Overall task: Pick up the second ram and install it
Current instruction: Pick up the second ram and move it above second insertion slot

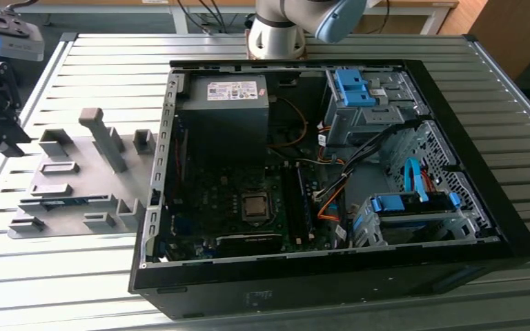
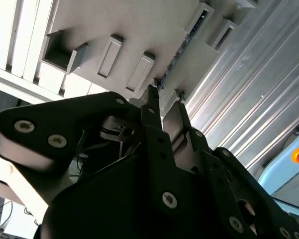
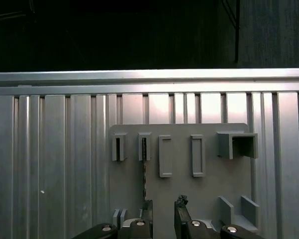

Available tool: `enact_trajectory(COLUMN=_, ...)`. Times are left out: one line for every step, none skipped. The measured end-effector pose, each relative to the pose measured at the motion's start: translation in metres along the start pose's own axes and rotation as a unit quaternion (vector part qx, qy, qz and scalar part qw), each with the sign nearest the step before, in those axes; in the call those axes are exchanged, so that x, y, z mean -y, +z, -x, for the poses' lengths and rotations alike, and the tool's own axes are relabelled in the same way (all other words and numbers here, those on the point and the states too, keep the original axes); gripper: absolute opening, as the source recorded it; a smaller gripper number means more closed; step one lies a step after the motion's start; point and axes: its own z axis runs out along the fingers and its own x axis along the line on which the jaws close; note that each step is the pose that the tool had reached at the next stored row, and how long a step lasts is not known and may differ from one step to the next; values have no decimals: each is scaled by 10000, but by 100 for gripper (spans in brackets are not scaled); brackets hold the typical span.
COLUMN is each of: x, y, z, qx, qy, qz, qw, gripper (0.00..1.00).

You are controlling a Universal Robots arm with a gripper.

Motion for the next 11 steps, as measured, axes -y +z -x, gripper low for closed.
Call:
enact_trajectory(x=0, y=10, z=-1, qx=0, qy=-27, qz=2, qw=10000, gripper=31)
enact_trajectory(x=0, y=27, z=-2, qx=1, qy=-32, qz=1, qw=10000, gripper=31)
enact_trajectory(x=1, y=41, z=-4, qx=2, qy=-32, qz=1, qw=10000, gripper=31)
enact_trajectory(x=1, y=51, z=-5, qx=1, qy=-29, qz=2, qw=10000, gripper=31)
enact_trajectory(x=1, y=64, z=-6, qx=1, qy=-25, qz=2, qw=10000, gripper=31)
enact_trajectory(x=1, y=79, z=-7, qx=1, qy=-21, qz=2, qw=10000, gripper=31)
enact_trajectory(x=1, y=93, z=-8, qx=1, qy=-19, qz=2, qw=10000, gripper=31)
enact_trajectory(x=1, y=108, z=-8, qx=1, qy=-17, qz=2, qw=10000, gripper=31)
enact_trajectory(x=1, y=118, z=-9, qx=2, qy=-14, qz=6, qw=10000, gripper=31)
enact_trajectory(x=2, y=124, z=-9, qx=1, qy=-5, qz=15, qw=10000, gripper=31)
enact_trajectory(x=2, y=131, z=-10, qx=1, qy=3, qz=25, qw=10000, gripper=31)
